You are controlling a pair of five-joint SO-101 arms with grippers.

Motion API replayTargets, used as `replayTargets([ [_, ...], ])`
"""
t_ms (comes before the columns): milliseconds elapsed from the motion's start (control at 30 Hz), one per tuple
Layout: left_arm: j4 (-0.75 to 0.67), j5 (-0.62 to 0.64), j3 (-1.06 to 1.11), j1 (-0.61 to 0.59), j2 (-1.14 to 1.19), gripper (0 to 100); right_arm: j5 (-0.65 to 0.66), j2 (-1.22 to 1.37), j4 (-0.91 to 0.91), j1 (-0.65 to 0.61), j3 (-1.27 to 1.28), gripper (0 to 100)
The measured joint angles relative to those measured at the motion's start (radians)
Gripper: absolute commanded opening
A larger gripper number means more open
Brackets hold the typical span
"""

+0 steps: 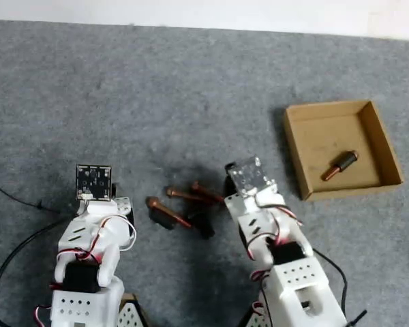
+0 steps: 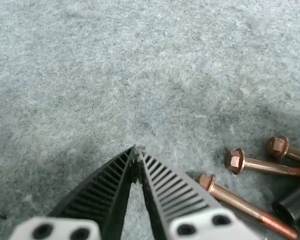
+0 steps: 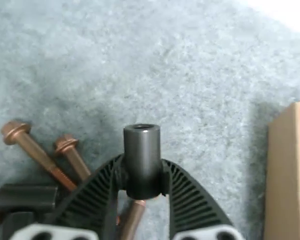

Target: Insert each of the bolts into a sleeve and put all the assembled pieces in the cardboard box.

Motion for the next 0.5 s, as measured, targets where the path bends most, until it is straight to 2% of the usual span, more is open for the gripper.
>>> replayTargets([
  [100,0.0,0.018,0.0,-0.008,0.0,1,0.0,-0.072,0.0,0.021,0.04,0.5],
  [200,-0.009,0.127,-0.005,-0.06,0.0,1,0.0,-0.137,0.0,0.029,0.08,0.5],
  [300,-0.015,0.167,-0.005,-0.083,0.0,1,0.0,-0.189,0.0,0.029,0.104,0.5],
  [500,-0.015,0.175,-0.005,-0.043,0.0,12,0.0,-0.224,0.0,0.031,0.114,0.5],
])
